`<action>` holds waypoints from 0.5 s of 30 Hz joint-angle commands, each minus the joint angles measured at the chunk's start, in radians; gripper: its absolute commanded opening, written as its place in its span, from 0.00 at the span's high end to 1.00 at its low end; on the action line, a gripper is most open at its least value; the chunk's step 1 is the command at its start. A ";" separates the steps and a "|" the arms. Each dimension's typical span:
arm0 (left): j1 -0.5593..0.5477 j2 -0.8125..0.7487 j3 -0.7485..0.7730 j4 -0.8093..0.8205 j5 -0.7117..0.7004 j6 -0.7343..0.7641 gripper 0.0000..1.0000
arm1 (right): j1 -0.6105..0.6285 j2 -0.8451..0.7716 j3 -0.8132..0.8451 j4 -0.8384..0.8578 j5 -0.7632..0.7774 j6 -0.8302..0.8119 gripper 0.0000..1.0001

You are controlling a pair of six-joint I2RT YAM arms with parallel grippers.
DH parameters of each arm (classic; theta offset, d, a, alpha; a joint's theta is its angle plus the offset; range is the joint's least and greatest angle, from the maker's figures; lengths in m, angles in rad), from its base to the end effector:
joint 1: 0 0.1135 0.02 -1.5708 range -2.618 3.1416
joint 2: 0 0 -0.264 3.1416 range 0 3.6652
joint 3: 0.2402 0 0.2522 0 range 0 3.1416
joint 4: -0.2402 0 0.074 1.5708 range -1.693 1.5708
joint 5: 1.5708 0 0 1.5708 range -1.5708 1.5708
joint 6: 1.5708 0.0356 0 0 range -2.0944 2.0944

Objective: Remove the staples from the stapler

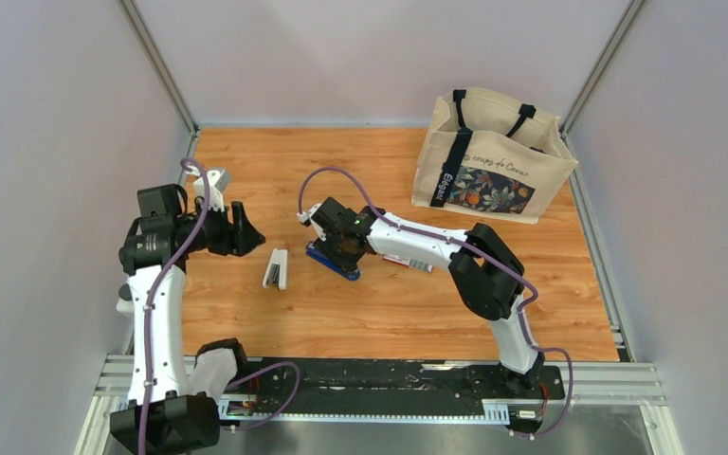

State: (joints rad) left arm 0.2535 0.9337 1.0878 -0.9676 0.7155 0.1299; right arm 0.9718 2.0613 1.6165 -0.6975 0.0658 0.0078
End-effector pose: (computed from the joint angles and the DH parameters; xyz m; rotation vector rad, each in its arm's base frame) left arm 0.1657 0.0188 0.3493 0.1907 2.2158 -0.6406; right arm 0.2482 0.3594 0.1955 -1.2464 2.4246 0.1999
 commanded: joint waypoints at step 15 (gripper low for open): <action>-0.169 0.030 -0.029 -0.026 -0.091 0.088 0.19 | -0.004 -0.029 0.045 0.058 -0.070 0.201 1.00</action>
State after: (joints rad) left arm 0.1421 0.9573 1.0519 -0.9894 0.6575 0.1856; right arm 0.9718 2.0762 1.6241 -0.6823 -0.0021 0.1070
